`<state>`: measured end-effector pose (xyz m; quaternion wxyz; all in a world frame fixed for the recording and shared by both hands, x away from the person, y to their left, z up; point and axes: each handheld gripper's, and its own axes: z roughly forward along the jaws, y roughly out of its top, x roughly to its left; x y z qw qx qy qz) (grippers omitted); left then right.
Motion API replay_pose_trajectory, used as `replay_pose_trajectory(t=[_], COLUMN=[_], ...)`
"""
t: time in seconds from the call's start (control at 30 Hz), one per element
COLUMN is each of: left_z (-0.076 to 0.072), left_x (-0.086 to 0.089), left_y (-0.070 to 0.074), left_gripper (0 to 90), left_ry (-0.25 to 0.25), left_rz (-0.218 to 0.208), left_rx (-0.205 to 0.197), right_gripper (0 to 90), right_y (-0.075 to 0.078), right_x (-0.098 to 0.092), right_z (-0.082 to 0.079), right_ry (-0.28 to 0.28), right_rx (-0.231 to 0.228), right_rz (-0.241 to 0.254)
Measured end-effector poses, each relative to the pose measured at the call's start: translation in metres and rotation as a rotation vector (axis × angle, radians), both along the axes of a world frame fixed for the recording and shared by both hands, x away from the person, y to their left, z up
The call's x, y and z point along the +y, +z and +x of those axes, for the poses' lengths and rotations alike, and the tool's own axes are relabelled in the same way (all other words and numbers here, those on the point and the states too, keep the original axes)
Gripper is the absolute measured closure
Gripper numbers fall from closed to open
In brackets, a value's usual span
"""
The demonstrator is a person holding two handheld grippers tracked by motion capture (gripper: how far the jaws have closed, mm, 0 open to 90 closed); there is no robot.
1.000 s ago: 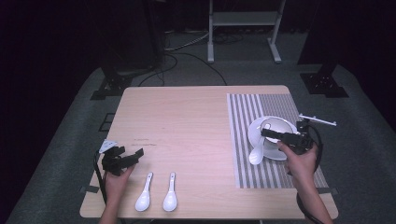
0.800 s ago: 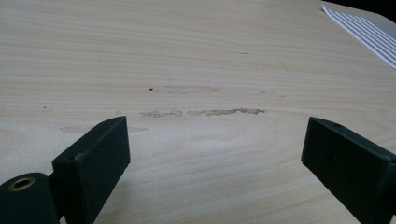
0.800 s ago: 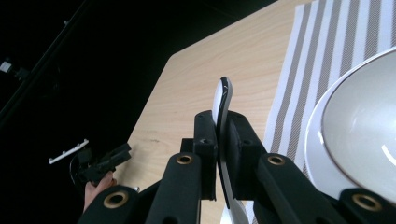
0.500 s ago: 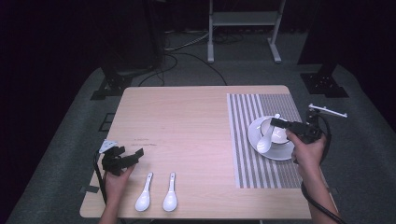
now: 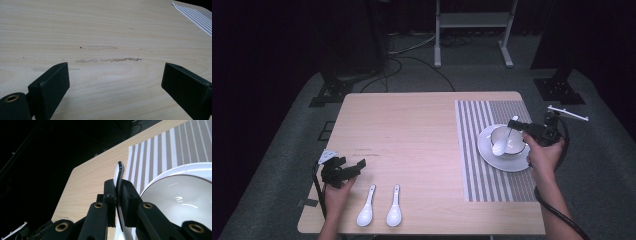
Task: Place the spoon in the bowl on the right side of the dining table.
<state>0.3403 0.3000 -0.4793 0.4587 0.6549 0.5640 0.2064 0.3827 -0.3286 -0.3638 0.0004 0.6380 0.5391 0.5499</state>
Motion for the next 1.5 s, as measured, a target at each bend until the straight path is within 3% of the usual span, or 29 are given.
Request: replay_pose_trajectory(t=[0.37,0.7,0.8,1.5], left_z=[0.000,0.000,0.000,0.000], left_x=[0.000,0.000,0.000,0.000], left_y=[0.000,0.000,0.000,0.000], left_gripper=[6.6,6.7,6.6,6.6], left_ry=[-0.002,-0.001,-0.002,0.000], left_rz=[0.005,0.004,0.006,0.004], left_rx=[-0.001,-0.001,-0.001,-0.001], right_gripper=[83.1,83.1,83.1,81.4], right_y=[-0.010,-0.020,-0.024,-0.051], right_x=[-0.017,-0.026,-0.027,-0.038], right_z=[0.008,0.006,0.005,0.001], right_ry=[-0.111,-0.174,-0.191,-0.208], right_rx=[0.008,0.011,0.006,0.035], right_rz=[-0.010,0.007,-0.016,-0.001])
